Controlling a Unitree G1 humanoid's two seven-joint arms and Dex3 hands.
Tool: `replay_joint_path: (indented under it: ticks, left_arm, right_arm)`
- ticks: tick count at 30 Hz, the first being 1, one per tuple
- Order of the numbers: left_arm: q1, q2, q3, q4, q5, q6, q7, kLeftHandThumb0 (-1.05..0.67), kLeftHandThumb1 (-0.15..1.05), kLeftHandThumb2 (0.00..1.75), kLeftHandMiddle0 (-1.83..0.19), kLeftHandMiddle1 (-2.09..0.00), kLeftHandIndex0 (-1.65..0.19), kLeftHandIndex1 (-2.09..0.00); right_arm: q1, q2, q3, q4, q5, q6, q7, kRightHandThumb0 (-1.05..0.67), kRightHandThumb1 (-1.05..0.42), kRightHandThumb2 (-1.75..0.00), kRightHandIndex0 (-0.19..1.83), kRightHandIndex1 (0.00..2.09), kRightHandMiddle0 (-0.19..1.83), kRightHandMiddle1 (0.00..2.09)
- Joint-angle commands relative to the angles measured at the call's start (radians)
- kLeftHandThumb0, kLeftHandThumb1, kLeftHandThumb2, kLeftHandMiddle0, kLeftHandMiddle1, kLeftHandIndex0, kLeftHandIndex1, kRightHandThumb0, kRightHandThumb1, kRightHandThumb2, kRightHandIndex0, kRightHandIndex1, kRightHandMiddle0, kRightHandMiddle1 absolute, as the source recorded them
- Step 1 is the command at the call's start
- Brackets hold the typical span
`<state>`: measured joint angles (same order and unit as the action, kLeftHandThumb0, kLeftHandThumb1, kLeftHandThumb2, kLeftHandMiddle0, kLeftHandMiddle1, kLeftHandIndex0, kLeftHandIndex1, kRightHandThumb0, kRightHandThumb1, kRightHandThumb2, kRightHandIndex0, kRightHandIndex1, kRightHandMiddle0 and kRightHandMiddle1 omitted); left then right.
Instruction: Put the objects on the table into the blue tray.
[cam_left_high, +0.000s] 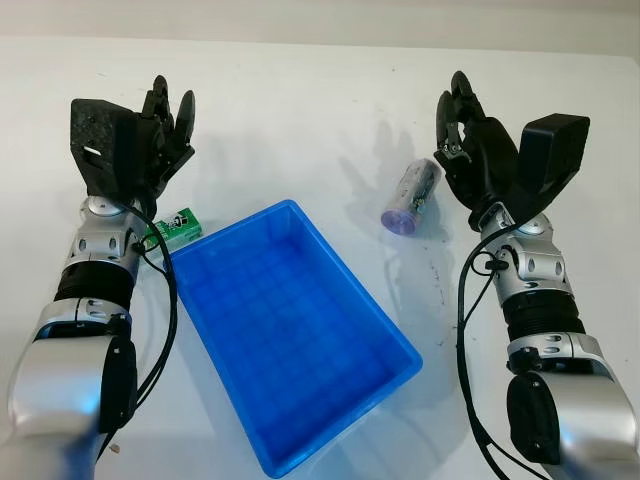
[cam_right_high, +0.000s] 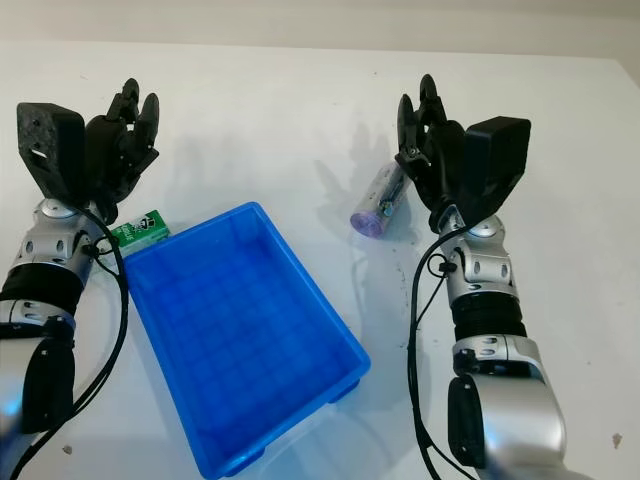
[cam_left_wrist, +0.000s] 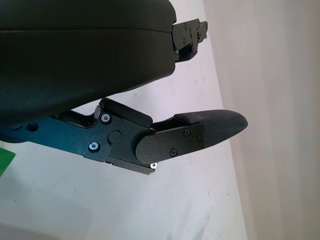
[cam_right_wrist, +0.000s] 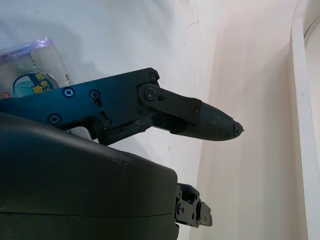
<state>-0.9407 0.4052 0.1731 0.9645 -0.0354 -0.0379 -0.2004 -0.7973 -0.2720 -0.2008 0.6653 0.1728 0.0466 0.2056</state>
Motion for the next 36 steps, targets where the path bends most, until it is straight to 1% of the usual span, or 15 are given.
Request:
replay_joint_path:
  ticks: [1,7,11,14,15,17,18,20,21,22,26,29,31,33,36]
  left_arm:
    - [-0.015,0.018,-0.005,-0.026,0.002,0.001,-0.003,-0.75,1.05,0.62,0.19,0.00,0.19,0.00]
    - [-0.025,0.016,-0.005,-0.013,0.005,0.011,0.002,-0.72,1.05,0.63,0.19,0.00,0.19,0.00]
    - [-0.037,0.016,-0.009,0.001,0.010,0.006,0.002,-0.76,1.05,0.61,0.19,0.00,0.19,0.00]
    - [-0.040,0.018,-0.010,0.001,0.012,0.005,0.003,-0.78,1.05,0.60,0.19,0.00,0.19,0.00]
    - [-0.040,0.020,-0.012,0.001,0.014,0.003,-0.001,-0.77,1.05,0.61,0.19,0.00,0.19,0.00]
    - [-0.040,0.022,-0.014,0.003,0.017,-0.002,-0.006,-0.77,1.05,0.62,0.19,0.00,0.19,0.00]
    - [-0.041,0.023,-0.015,0.005,0.018,-0.003,-0.006,-0.77,1.05,0.62,0.19,0.00,0.19,0.00]
    - [-0.040,0.020,-0.012,0.003,0.015,-0.004,0.000,-0.77,1.05,0.61,0.19,0.00,0.19,0.00]
    - [-0.039,0.019,-0.012,0.003,0.015,-0.004,0.001,-0.77,1.05,0.61,0.19,0.00,0.19,0.00]
    - [-0.038,0.019,-0.012,0.002,0.014,-0.004,0.002,-0.77,1.05,0.61,0.19,0.00,0.19,0.00]
    - [-0.035,0.020,-0.017,-0.003,0.016,0.004,0.000,-0.78,1.05,0.61,0.19,0.00,0.19,0.00]
    - [-0.033,0.021,-0.019,-0.001,0.017,0.003,-0.001,-0.77,1.05,0.61,0.19,0.00,0.19,0.00]
    - [-0.032,0.021,-0.020,0.000,0.018,0.001,-0.003,-0.76,1.05,0.62,0.19,0.00,0.19,0.00]
    - [-0.033,0.023,-0.020,0.001,0.017,0.003,-0.006,-0.76,1.05,0.62,0.19,0.00,0.19,0.00]
    - [-0.033,0.026,-0.021,0.004,0.017,0.001,-0.008,-0.76,1.05,0.61,0.19,0.00,0.19,0.00]
  right_arm:
    - [0.010,0.003,-0.002,-0.020,0.002,-0.008,-0.001,-0.65,-1.05,-0.67,-0.19,0.00,-0.19,0.00]
    - [0.005,0.002,-0.005,-0.009,0.005,-0.010,0.005,-0.65,-1.05,-0.67,-0.19,0.00,-0.19,0.00]
    - [0.001,-0.015,-0.004,-0.022,0.005,-0.014,0.030,-0.65,-1.05,-0.65,-0.19,0.00,-0.19,0.00]
    - [-0.014,-0.075,0.019,-0.041,-0.017,-0.072,0.125,-0.64,-1.05,-0.58,-0.19,0.00,-0.19,0.00]
    - [-0.028,-0.109,0.036,-0.044,-0.033,-0.092,0.173,-0.64,-1.05,-0.49,-0.18,0.01,-0.18,0.01]
    - [-0.075,-0.183,0.090,-0.034,-0.106,-0.148,0.242,-0.65,-1.05,-0.33,-0.10,0.05,-0.11,0.05]
    - [-0.092,-0.204,0.106,-0.027,-0.129,-0.164,0.262,-0.62,-1.03,-0.19,-0.06,0.07,-0.06,0.08]
    - [-0.143,-0.264,0.155,-0.032,-0.189,-0.173,0.325,-0.57,-0.94,-0.07,0.02,0.11,0.03,0.13]
    - [-0.167,-0.296,0.192,-0.028,-0.240,-0.207,0.347,-0.54,-0.89,-0.04,0.07,0.13,0.07,0.16]
    - [-0.184,-0.317,0.218,-0.022,-0.276,-0.234,0.361,-0.50,-0.83,-0.02,0.12,0.16,0.13,0.20]
    - [-0.233,-0.422,0.366,0.001,-0.512,-0.438,0.355,-0.45,-0.74,-0.02,0.25,0.21,0.23,0.27]
    - [-0.250,-0.465,0.447,0.019,-0.646,-0.528,0.338,-0.43,-0.74,-0.04,0.22,0.18,0.21,0.26]
    - [-0.252,-0.499,0.505,0.017,-0.754,-0.578,0.306,-0.36,-0.76,-0.05,0.20,0.13,0.23,0.16]
    - [-0.252,-0.520,0.540,0.026,-0.825,-0.614,0.277,-0.30,-0.77,-0.06,0.19,0.10,0.25,0.12]
    - [-0.259,-0.539,0.582,0.041,-0.910,-0.652,0.234,-0.26,-0.81,-0.07,0.18,0.08,0.25,0.09]
